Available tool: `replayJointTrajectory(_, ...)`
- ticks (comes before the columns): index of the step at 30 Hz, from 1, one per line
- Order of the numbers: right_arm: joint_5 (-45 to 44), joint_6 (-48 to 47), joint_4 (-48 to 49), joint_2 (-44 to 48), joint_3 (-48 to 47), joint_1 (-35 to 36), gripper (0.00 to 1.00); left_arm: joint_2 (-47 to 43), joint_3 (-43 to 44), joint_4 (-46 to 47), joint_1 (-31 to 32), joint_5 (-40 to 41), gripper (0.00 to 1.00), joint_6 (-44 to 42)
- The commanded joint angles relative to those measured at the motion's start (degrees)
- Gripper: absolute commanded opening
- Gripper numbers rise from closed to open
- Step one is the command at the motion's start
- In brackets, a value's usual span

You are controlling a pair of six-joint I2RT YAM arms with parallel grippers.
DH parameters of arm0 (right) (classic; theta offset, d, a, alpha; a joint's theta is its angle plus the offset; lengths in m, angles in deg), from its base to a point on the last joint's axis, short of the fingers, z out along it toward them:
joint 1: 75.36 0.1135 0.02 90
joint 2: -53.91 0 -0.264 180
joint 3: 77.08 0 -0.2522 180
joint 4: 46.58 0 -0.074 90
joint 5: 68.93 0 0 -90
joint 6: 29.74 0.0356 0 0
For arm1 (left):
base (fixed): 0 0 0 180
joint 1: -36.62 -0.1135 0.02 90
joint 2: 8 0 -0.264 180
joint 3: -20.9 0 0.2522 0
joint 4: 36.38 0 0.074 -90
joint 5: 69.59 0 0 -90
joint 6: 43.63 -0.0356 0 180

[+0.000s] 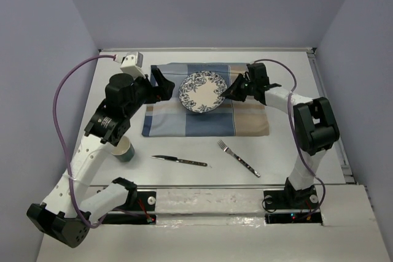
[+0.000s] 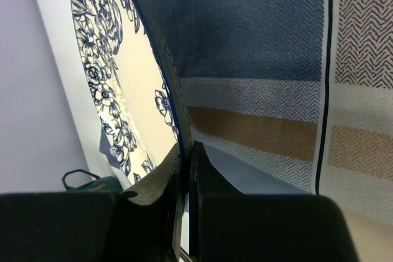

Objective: Set the dinner table for one person

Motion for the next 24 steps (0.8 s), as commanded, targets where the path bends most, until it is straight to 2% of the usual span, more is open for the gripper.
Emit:
replayJointTrajectory(1,2.6,1.1,6.5,-0.6,-5.1,1.2,0.0,-0.9,-0.2,0.5,-0.2,0.2,0.99,-0.8)
replayJointTrajectory(6,3.0,-0.5,2.2,-4.9,-6.4,1.7,0.0,-1.0,0.1,-0.2,-0.2,0.8,0.99,-1.3)
replayJointTrajectory(7,2.9,-0.8,1.6,-6.1,-6.5,1.7,0.04,-1.0,0.1,-0.2,-0.3,0.8,0.99,-1.3)
replayJointTrajectory(8,2.9,-2.7,-2.2,-6.7,-7.8,1.7,0.34,-0.9,0.4,-0.4,-0.2,0.8,0.99,-1.3)
replayJointTrajectory(11,-1.1,-6.6,-10.0,-7.4,-10.8,2.2,0.66,-0.6,1.4,-0.6,-0.3,0.8,0.99,-1.5)
replayJointTrajectory(12,-1.9,-8.3,-10.8,-6.7,-11.1,2.2,0.82,-0.2,2.0,-0.7,-0.3,2.1,0.99,-1.7)
replayJointTrajectory(13,-3.1,-9.1,-11.8,-5.1,-12.0,2.2,0.86,0.0,3.4,-0.9,-0.3,3.1,0.99,-1.9)
replayJointTrajectory(15,-3.2,-11.0,-13.2,-3.2,-13.2,2.2,0.9,1.2,5.8,-2.4,-0.4,4.3,0.99,-2.0)
replayJointTrajectory(19,-1.8,-14.2,-13.4,2.3,-15.3,4.8,0.9,3.0,13.6,-6.4,-0.4,6.6,0.99,-1.6)
replayJointTrajectory(23,1.3,-18.6,-13.2,3.9,-17.8,12.1,0.82,3.1,20.8,-11.0,-0.4,11.3,0.99,-0.8)
replayJointTrajectory(24,1.5,-21.0,-13.5,3.8,-18.3,13.9,0.74,3.1,21.9,-13.4,-0.4,13.3,0.99,-0.9)
